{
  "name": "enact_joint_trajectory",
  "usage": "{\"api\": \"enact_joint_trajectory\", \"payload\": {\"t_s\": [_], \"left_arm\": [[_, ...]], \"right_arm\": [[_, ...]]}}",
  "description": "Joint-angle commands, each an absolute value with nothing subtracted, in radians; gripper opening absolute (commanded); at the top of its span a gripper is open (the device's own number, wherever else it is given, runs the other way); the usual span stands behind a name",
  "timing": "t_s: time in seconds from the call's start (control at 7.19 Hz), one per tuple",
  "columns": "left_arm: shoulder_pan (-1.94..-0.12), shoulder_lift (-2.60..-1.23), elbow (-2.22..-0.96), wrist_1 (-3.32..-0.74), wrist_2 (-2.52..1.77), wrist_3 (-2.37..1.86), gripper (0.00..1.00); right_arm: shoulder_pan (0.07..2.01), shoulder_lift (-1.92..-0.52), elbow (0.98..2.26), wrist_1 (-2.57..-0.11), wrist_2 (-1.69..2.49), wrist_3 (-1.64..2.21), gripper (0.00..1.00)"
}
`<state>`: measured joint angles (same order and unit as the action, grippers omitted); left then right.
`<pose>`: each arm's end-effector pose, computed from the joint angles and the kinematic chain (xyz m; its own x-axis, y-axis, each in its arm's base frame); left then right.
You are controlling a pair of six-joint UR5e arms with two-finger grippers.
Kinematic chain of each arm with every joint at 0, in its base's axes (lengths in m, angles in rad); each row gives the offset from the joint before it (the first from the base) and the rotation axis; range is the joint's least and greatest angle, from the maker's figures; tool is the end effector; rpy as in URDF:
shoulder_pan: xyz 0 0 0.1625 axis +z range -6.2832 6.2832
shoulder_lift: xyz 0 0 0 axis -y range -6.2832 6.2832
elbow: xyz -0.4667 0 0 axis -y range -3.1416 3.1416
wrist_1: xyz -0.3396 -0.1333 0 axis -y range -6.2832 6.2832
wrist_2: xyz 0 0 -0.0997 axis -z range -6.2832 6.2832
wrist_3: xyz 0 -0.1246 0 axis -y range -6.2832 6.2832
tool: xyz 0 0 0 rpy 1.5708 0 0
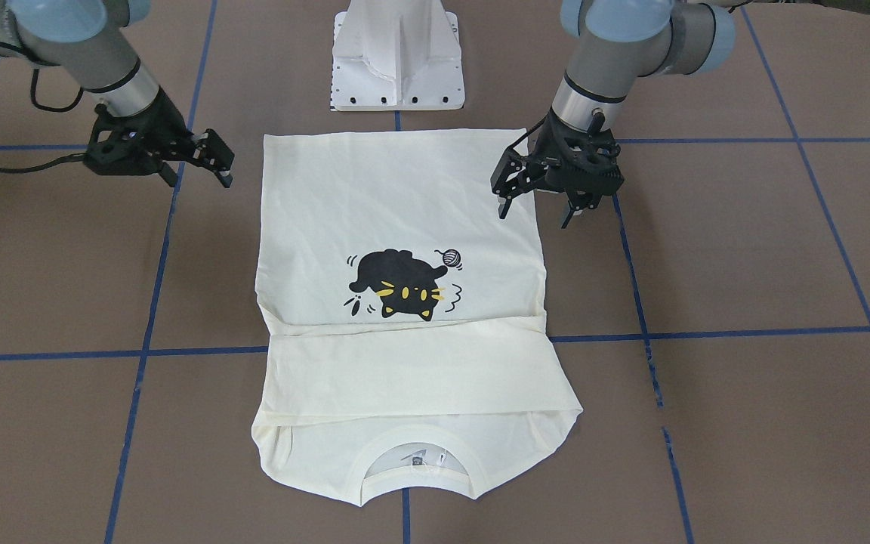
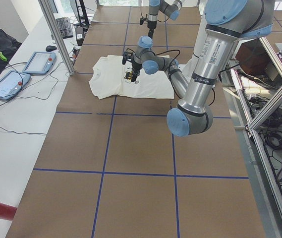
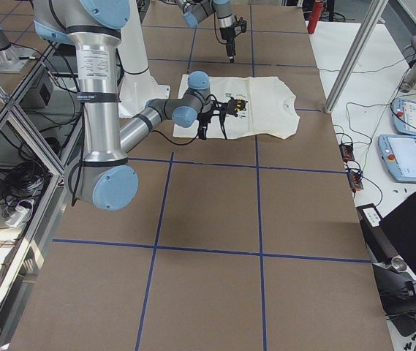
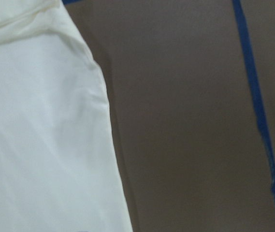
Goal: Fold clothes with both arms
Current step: 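Release the sleeve and move both grippers toward the near hem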
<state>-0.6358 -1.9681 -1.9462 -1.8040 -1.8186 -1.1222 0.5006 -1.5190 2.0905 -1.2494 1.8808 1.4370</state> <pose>0.4050 -0.4266 0.3362 0.5655 0.1052 -0.8180 0.1817 0.9516 0.2480 -0.3620 -0.3067 0.4416 0.5785 0.1717 0.7975 -0.1730 0.9812 -0.0857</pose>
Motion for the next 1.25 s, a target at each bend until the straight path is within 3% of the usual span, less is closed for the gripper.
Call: {"api": "enact_joint_trajectory", "payload": {"t_s": [0.0, 0.7, 0.83, 1.11], "left_arm": [[-0.637, -1.956, -1.97, -1.798, -1.815, -1.124, 1.0], [-0.632, -1.962, -1.971, -1.799, -1.807, -1.132, 1.0], [-0.63, -1.962, -1.971, -1.799, -1.807, -1.132, 1.0], [-0.63, -1.959, -1.976, -1.799, -1.807, -1.131, 1.0]], "right_arm": [[0.295, -1.522, 2.102, -1.258, 1.723, 1.531, 1.0], [0.172, -1.508, 2.025, -1.256, 1.69, 1.585, 0.98], [0.173, -1.508, 2.025, -1.256, 1.695, 1.585, 0.87], [0.173, -1.508, 2.025, -1.255, 1.701, 1.582, 0.42]]}}
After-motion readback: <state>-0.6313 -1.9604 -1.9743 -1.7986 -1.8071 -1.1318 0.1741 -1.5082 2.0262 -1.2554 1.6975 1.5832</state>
